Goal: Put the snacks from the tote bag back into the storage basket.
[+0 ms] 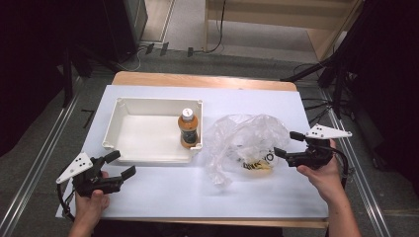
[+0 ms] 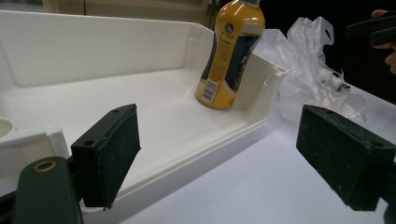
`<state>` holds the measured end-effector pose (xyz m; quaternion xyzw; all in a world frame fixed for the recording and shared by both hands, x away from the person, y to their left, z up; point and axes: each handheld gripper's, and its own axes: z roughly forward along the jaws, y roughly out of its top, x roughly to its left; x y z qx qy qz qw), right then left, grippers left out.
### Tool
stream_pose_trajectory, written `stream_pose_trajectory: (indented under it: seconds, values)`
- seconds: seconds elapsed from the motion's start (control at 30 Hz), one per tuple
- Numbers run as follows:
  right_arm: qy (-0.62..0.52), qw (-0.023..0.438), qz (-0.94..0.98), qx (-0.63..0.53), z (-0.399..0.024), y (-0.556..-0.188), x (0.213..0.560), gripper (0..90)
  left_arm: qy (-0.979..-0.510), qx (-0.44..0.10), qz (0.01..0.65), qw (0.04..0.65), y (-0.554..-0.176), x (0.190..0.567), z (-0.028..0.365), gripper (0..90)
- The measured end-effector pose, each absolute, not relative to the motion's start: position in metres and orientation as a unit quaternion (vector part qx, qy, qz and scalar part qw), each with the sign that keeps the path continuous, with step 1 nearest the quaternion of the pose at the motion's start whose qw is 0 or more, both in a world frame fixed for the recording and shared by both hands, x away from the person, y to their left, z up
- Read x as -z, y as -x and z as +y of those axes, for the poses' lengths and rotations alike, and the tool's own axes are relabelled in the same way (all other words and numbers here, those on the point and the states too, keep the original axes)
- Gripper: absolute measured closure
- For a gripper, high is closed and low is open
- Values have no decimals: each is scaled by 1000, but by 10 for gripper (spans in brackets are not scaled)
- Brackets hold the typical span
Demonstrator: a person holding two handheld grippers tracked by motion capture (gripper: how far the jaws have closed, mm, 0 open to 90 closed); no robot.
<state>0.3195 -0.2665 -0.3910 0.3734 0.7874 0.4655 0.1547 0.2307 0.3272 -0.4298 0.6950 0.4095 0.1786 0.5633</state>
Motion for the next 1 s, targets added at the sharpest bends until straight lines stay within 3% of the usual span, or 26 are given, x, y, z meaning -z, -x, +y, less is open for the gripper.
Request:
stream_pose_trajectory:
  seconds: [1.0]
  values:
    - [-402,158,773,-465,-301,-303,408,134,-691,-179,415,564,-231,430,332,137]
